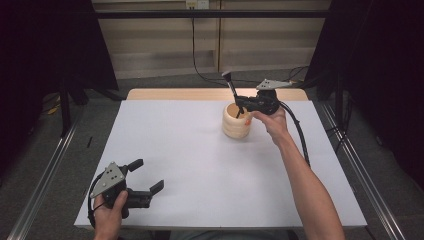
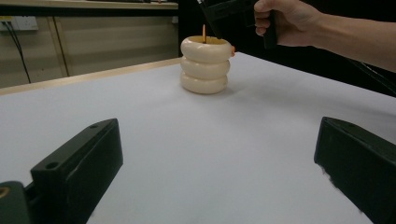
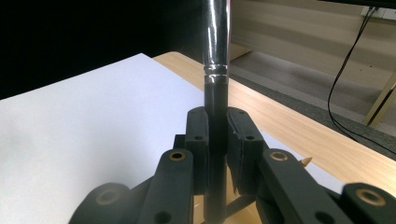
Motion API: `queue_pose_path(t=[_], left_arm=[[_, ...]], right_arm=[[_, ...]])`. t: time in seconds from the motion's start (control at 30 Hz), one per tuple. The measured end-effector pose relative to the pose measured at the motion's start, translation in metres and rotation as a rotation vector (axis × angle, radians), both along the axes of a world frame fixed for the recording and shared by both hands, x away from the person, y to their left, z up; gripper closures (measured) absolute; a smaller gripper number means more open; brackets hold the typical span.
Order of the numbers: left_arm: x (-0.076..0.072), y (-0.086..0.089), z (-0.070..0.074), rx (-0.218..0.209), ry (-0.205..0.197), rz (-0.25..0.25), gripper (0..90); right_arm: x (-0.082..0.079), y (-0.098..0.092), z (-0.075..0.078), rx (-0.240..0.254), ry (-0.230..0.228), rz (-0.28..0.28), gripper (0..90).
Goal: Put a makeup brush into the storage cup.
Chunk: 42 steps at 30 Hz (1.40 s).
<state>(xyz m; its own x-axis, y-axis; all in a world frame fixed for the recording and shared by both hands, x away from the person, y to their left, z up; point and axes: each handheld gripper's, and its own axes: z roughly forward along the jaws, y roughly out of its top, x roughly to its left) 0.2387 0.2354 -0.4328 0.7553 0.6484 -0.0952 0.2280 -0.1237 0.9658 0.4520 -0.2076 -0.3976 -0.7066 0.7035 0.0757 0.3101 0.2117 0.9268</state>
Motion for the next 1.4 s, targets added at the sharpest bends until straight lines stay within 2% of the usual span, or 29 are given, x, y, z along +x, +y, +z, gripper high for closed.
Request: queue_pose_path(t=[0.93, 1.17, 1.4], left_arm=[[-0.001, 0.001, 0.001, 0.006, -0.006, -0.009, 1.2], [-0.001, 0.002, 0.001, 0.003, -0.006, -0.007, 1.2], [-0.001, 0.002, 0.0, -0.001, -0.002, -0.005, 1.2]], right_arm=[[0.004, -0.001, -0.022, -0.04, 0.05, -0.018, 79.8], [0.003, -0.001, -0.024, -0.065, 0.061, -0.016, 79.8], [0.003, -0.001, -0.027, -0.069, 0.073, -0.019, 79.8]])
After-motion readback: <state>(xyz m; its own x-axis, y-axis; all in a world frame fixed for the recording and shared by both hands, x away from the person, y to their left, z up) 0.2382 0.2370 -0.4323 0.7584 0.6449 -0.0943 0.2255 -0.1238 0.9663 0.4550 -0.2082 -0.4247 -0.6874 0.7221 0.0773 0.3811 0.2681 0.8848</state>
